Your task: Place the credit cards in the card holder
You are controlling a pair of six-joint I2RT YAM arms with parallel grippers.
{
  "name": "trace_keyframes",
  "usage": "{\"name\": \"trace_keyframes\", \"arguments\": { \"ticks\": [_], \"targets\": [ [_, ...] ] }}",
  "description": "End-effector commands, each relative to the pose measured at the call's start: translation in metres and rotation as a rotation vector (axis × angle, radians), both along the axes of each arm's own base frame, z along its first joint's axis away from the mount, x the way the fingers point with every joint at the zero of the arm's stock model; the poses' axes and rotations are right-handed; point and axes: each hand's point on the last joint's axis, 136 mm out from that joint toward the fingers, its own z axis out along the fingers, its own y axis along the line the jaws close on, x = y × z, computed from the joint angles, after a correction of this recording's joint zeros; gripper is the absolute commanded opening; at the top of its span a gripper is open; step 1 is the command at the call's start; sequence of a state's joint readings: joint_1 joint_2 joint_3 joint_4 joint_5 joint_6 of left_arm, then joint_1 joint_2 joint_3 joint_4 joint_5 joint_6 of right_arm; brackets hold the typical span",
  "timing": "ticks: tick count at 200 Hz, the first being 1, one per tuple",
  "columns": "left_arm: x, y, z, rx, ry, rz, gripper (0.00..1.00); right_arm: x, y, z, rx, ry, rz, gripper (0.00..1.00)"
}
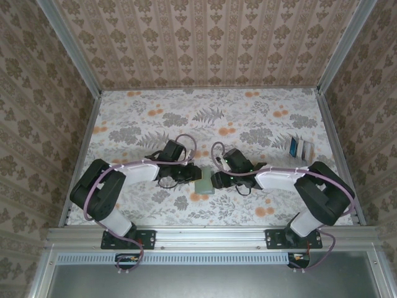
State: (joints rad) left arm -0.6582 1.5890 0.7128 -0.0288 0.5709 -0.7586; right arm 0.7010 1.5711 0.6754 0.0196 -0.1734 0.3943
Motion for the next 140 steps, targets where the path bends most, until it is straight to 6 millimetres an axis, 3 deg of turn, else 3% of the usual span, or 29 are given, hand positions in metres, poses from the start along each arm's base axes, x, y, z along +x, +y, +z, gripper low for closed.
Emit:
{"name": "trace_keyframes", "arguments": {
  "ticks": [1, 25, 51, 74, 107, 140],
  "targets": [
    [-0.003, 0.013, -0.004, 0.046, -0.017, 0.005, 0.23, 0.003, 0.0, -0.005, -0.068, -0.016, 0.04, 0.52],
    [-0.002, 0.017, -0.007, 0.076, -0.031, -0.002, 0.23, 0.01, 0.0, -0.004, -0.078, -0.041, 0.008, 0.5],
    [-0.001, 0.021, -0.012, 0.101, -0.031, 0.004, 0.23, 0.019, -0.013, 0.0, -0.117, -0.094, -0.094, 0.32],
    [-0.002, 0.021, -0.015, 0.103, -0.03, 0.001, 0.23, 0.022, -0.023, -0.001, -0.124, -0.13, -0.166, 0.24],
    [-0.003, 0.03, -0.027, 0.163, -0.011, 0.016, 0.24, 0.022, -0.023, 0.007, -0.039, -0.143, -0.231, 0.22],
    [-0.006, 0.034, -0.039, 0.223, 0.009, 0.022, 0.24, 0.016, -0.013, 0.028, 0.061, -0.152, -0.202, 0.31]
  ]
}}
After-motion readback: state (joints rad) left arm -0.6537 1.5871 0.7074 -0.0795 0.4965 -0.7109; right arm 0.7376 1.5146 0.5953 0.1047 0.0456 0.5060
